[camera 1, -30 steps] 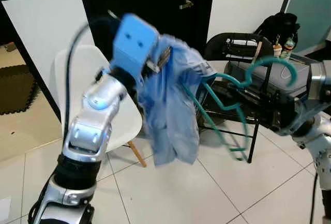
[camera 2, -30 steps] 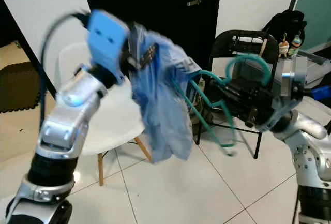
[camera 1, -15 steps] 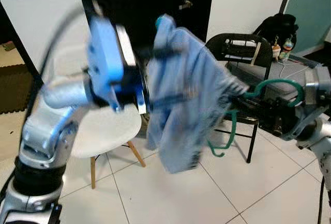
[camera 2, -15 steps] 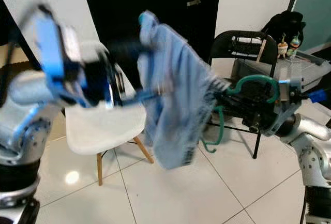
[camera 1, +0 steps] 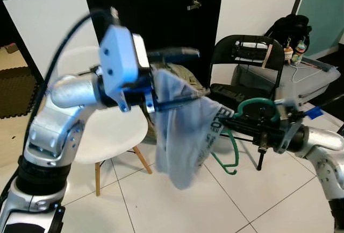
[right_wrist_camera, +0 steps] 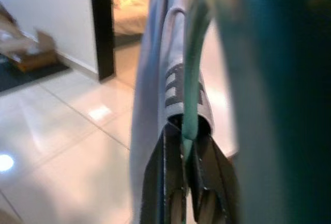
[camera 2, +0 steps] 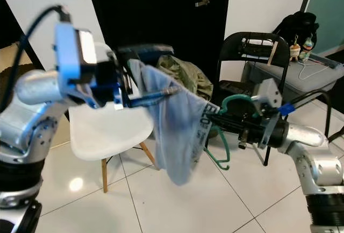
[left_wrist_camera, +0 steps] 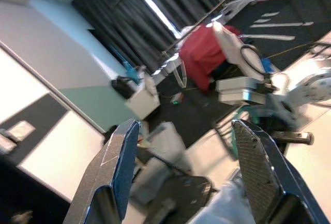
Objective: Hang hanger
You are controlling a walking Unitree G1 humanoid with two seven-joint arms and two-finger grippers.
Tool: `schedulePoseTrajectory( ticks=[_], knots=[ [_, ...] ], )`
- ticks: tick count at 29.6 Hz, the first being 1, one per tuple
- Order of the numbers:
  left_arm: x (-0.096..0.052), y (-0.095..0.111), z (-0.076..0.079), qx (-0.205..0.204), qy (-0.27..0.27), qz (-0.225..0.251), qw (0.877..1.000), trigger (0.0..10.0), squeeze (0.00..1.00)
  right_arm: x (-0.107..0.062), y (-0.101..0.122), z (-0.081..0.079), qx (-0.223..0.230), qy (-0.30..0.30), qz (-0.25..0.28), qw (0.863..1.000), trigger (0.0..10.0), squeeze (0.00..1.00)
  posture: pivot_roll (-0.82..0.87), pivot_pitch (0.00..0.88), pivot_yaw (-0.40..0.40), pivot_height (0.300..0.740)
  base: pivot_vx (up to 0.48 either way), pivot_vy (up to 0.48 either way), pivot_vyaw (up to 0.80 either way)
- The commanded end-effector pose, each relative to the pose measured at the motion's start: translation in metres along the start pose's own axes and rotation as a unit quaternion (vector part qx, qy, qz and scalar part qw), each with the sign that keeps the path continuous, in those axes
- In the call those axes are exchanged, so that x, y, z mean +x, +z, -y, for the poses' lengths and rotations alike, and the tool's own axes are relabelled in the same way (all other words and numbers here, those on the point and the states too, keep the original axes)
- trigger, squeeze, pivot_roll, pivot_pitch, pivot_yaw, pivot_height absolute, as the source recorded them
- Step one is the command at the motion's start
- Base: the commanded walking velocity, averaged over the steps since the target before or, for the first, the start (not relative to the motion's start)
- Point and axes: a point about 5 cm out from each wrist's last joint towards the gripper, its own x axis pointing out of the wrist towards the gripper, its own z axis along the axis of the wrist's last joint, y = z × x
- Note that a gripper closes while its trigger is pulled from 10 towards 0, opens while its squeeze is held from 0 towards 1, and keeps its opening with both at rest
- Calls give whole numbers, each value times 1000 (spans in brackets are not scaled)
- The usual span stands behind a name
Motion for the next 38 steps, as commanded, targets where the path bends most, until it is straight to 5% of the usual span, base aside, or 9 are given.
schedulePoseTrajectory(
  ticks=[1,7,15,22,34,38],
  knots=[
    [-6,6,-11,27,-2,-7,1000,10000,0,-3,-2,2,-31,-4,-32,999,10000,0,1,0,32,740,0,0,0],
    [-14,0,-2,16,-92,-39,995,10000,0,-8,7,2,-41,4,-26,999,10000,0,-7,0,37,740,0,0,0],
    [-19,-29,24,-48,-215,-86,972,10000,0,3,11,-24,-45,107,-39,993,10000,0,-18,0,42,740,0,0,0],
    [-10,-49,33,-42,-223,-115,967,10000,0,14,10,-35,-50,135,-38,989,10000,0,-24,0,43,740,0,0,0],
    [-13,-80,49,-45,-249,-211,944,10000,0,23,10,-41,-51,150,-38,987,10000,0,-25,0,43,740,0,0,0],
    [-12,-91,50,-19,-251,-262,932,10000,0,26,9,-41,-57,147,-44,986,10000,0,-23,0,43,740,0,0,0]
  ],
)
